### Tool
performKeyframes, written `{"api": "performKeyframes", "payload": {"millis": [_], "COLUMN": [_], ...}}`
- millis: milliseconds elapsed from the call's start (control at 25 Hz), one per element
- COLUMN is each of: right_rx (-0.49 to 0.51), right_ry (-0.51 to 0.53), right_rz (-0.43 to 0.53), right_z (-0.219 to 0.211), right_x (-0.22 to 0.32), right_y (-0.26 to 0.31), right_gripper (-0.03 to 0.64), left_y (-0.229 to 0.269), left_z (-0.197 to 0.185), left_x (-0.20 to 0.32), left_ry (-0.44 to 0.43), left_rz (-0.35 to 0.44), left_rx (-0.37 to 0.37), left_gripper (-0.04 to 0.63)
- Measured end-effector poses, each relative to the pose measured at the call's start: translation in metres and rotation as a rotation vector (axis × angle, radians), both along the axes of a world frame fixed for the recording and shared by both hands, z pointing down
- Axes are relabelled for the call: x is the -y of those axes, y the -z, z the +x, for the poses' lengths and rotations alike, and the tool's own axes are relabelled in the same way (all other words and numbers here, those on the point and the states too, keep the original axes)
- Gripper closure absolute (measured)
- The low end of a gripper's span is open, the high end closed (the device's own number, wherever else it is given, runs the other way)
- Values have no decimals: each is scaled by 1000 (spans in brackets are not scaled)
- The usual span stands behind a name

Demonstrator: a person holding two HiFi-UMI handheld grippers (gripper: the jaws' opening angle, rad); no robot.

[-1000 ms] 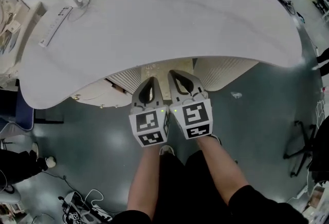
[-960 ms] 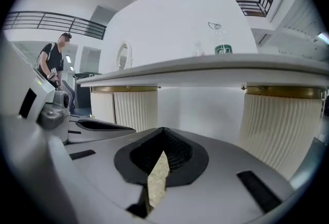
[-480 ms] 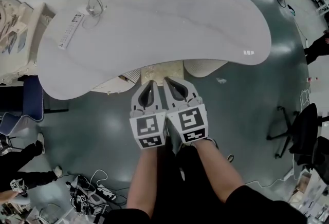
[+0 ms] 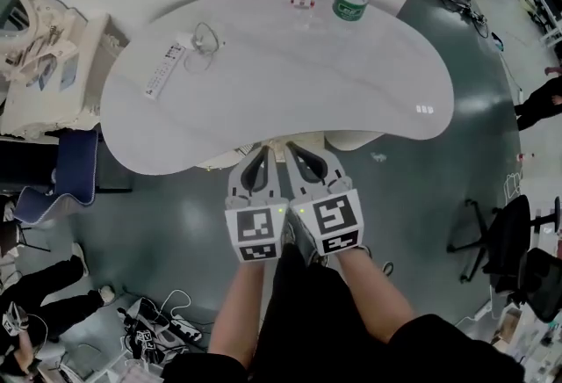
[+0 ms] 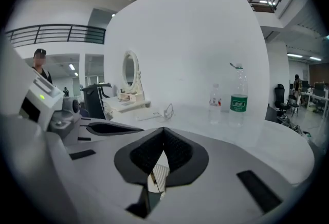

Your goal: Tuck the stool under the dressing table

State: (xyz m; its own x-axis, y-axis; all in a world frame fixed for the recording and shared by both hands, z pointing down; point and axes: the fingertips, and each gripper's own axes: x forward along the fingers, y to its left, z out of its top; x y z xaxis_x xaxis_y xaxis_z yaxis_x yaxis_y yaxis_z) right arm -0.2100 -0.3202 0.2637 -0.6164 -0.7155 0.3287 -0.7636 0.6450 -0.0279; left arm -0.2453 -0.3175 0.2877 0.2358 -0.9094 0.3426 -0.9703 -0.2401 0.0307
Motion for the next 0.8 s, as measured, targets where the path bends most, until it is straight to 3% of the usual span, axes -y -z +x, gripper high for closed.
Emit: {"api": "performKeyframes", "payload": {"millis": [160, 320, 480, 800], "right_rx": [15, 1, -10, -12], "right_ry": [6, 11, 24, 31], "right_rz": [24, 38, 60, 133], "right_z": [-12, -12, -10, 2], "right_x": [-1, -7, -17, -35], "right_y": [43, 71, 94, 131], "right_gripper": [611, 611, 611, 611], "left_y": [42, 78, 103, 136], "left_z": [-25, -27, -26, -37], "left_x": [-1, -10, -19, -44], "left_ry": [7, -8, -38, -72], "left_rz": [28, 52, 63, 87], "left_rx": [7, 19, 7, 67], "left_gripper": [591, 591, 591, 591]}}
